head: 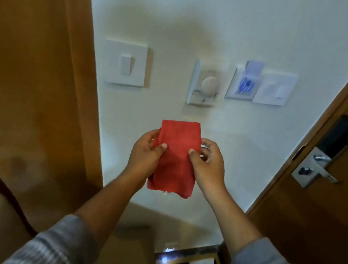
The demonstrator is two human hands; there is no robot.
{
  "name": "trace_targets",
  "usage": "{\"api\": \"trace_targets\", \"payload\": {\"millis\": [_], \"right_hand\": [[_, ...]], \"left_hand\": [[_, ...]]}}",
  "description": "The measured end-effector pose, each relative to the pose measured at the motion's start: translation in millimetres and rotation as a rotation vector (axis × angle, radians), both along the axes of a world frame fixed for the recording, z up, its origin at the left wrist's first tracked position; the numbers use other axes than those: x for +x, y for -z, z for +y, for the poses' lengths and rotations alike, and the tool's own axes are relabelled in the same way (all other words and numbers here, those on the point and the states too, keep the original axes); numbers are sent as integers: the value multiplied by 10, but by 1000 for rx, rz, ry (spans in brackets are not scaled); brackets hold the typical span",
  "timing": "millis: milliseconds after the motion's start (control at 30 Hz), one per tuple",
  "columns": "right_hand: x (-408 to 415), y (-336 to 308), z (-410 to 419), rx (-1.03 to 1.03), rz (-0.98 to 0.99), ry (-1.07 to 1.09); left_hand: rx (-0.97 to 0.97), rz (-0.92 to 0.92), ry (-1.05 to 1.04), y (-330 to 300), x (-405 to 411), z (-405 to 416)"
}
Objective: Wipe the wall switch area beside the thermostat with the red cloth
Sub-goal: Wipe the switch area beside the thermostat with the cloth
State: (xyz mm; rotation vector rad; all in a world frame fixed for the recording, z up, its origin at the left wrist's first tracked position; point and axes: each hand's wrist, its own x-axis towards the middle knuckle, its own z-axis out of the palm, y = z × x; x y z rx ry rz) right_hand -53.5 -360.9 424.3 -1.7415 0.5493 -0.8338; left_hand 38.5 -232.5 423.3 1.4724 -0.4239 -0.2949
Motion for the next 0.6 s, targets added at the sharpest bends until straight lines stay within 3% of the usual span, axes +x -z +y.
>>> {"api": "trace_targets", "payload": {"millis": [233, 400, 600], "right_hand": [[103, -430, -731, -106, -239, 142], [140, -599, -1490, -801, -333, 251], [346, -781, -2286, -915, -375, 285]], "left_hand": [[50, -292, -137, -444, -77, -800], [145, -456, -224, -704, -92, -1509], [192, -646, -318, -942, -1, -2198]]}}
